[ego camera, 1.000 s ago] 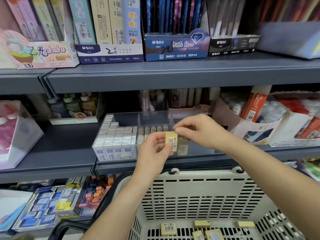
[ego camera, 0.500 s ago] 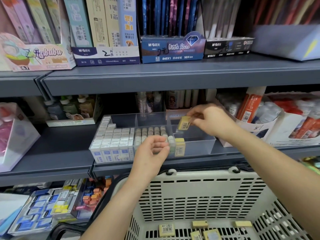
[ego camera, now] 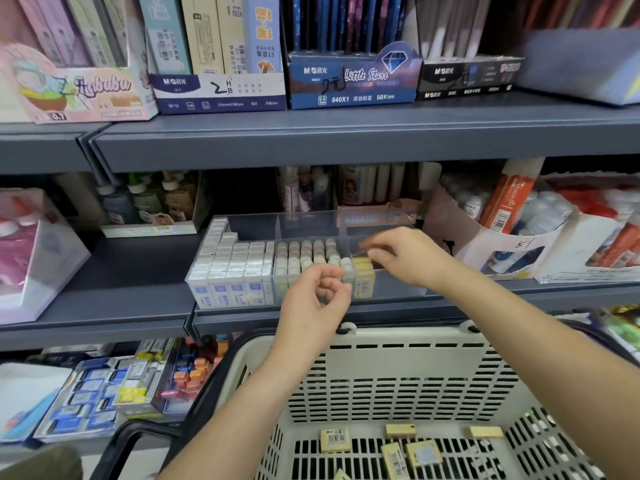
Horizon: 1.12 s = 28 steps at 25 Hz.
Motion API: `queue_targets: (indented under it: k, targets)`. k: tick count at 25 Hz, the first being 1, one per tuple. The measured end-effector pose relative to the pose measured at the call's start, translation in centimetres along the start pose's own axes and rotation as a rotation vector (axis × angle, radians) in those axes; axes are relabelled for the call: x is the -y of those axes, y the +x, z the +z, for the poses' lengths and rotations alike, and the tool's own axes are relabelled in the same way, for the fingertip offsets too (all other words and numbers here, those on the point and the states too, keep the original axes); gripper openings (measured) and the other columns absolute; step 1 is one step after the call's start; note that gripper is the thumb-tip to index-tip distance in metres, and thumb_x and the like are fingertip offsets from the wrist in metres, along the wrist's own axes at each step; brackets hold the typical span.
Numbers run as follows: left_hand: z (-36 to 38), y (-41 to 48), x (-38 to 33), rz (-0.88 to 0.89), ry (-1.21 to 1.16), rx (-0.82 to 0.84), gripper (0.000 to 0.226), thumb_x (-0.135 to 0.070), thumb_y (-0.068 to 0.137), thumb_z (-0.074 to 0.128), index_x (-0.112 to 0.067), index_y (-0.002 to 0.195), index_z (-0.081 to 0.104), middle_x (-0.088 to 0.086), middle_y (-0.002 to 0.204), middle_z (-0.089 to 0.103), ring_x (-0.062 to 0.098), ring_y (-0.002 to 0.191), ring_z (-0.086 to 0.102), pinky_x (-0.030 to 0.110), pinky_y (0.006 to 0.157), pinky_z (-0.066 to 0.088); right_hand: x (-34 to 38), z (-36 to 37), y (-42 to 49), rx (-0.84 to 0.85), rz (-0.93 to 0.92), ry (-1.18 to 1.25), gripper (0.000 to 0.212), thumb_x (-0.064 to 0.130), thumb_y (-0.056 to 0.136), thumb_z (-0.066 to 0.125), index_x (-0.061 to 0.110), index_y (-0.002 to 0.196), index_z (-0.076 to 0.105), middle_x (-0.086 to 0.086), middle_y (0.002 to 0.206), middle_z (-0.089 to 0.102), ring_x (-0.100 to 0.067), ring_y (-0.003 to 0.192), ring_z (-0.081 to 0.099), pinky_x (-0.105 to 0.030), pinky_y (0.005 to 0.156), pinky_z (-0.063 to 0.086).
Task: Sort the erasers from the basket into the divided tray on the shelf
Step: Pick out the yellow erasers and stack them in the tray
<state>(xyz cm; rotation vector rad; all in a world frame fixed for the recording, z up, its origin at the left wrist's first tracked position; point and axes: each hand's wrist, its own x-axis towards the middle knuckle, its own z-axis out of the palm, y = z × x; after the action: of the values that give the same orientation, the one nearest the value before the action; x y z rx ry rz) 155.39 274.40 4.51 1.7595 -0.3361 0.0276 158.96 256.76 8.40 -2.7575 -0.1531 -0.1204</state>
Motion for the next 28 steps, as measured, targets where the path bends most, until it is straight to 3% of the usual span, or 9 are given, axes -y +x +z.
queue_targets:
  k: [3,7,10,12,14,18,21,24,28]
  targets:
    - [1.1,-2.9,-0.2,0.009,-0.033,0.081,0.014,-0.017,0.086,0.061,-0.031,0.084,0.059,-0.009,0.077,0.060,-0.006,0.068,0.054,0.008,0.065,0.045,0.1,-0.6,-4.9,-0.290,-0.084,0.156,0.021,0.025,0.091,0.053,0.024,0.106,0.068,0.015,0.100,0.068,0.007,0.089,0.056,-0.006,0.078,0.036]
    - [3.4,-7.0,2.9,-0.116,0.171,0.284,0.017,-0.018,0.086,0.059,-0.033,0.079,0.056,-0.014,0.076,0.058,-0.006,0.068,0.053,0.006,0.063,0.043,-1.8,3.6,-12.7,-0.119,-0.037,0.342,0.010,0.027,0.087,0.059,0.030,0.090,0.069,0.026,0.075,0.062,0.014,0.073,0.056,0.000,0.067,0.038]
    - [5.3,-9.6,6.9,-0.318,0.315,0.363,0.010,-0.017,0.088,0.056,-0.026,0.083,0.054,-0.010,0.084,0.059,0.004,0.078,0.056,0.014,0.070,0.044,-3.7,9.8,-17.1,0.223,0.067,0.257,0.010,0.025,0.090,0.058,0.027,0.094,0.066,0.016,0.085,0.065,0.008,0.074,0.057,-0.008,0.068,0.039]
    - [5.5,-11.2,9.7,-0.446,0.407,0.432,0.005,-0.018,0.090,0.054,-0.023,0.088,0.055,-0.006,0.091,0.058,0.010,0.086,0.055,0.021,0.077,0.046,-4.4,13.6,-19.0,0.458,0.092,0.122,0.021,0.030,0.090,0.058,0.018,0.107,0.065,0.003,0.101,0.066,-0.006,0.088,0.060,-0.019,0.076,0.045]
    - [4.8,-11.6,11.7,-0.522,0.509,0.499,0.005,-0.017,0.091,0.054,-0.021,0.090,0.057,-0.006,0.090,0.057,0.011,0.087,0.055,0.023,0.079,0.046,-4.5,15.8,-19.7,0.573,0.082,0.015,0.034,0.038,0.087,0.060,0.017,0.114,0.059,0.000,0.109,0.062,-0.016,0.098,0.059,-0.030,0.081,0.049]
    - [3.4,-10.7,12.8,-0.627,0.450,0.413,0.013,-0.014,0.089,0.057,-0.024,0.082,0.056,-0.005,0.089,0.057,0.013,0.089,0.056,0.025,0.084,0.047,-4.1,18.5,-20.8,0.743,0.038,-0.107,0.069,0.052,0.077,0.066,0.019,0.133,0.042,-0.002,0.131,0.049,-0.022,0.112,0.052,-0.038,0.084,0.051]
    - [4.0,-11.2,12.9,-0.659,0.449,0.455,0.009,-0.014,0.090,0.056,-0.020,0.084,0.057,-0.006,0.082,0.057,0.014,0.083,0.056,0.026,0.077,0.048,-4.0,19.7,-21.9,0.732,0.039,-0.118,0.083,0.047,0.076,0.067,0.021,0.143,0.025,-0.002,0.138,0.038,-0.023,0.123,0.042,-0.038,0.089,0.048]
    - [4.9,-12.0,12.4,-0.683,0.402,0.537,0.010,-0.011,0.091,0.048,-0.012,0.089,0.058,0.005,0.078,0.053,0.016,0.067,0.049,0.029,0.065,0.046,-3.7,20.4,-22.6,0.611,0.045,-0.033,0.079,0.037,0.077,0.066,0.021,0.143,0.025,-0.002,0.134,0.038,-0.022,0.126,0.036,-0.035,0.092,0.046]
    - [5.0,-12.0,11.7,-0.749,0.357,0.551,0.012,-0.012,0.094,0.044,-0.013,0.090,0.056,0.006,0.086,0.052,0.018,0.079,0.051,0.024,0.063,0.050,-3.4,20.8,-23.1,0.529,0.042,-0.006,0.073,0.042,0.081,0.064,0.020,0.142,0.029,-0.002,0.129,0.039,-0.020,0.125,0.036,-0.032,0.097,0.042]
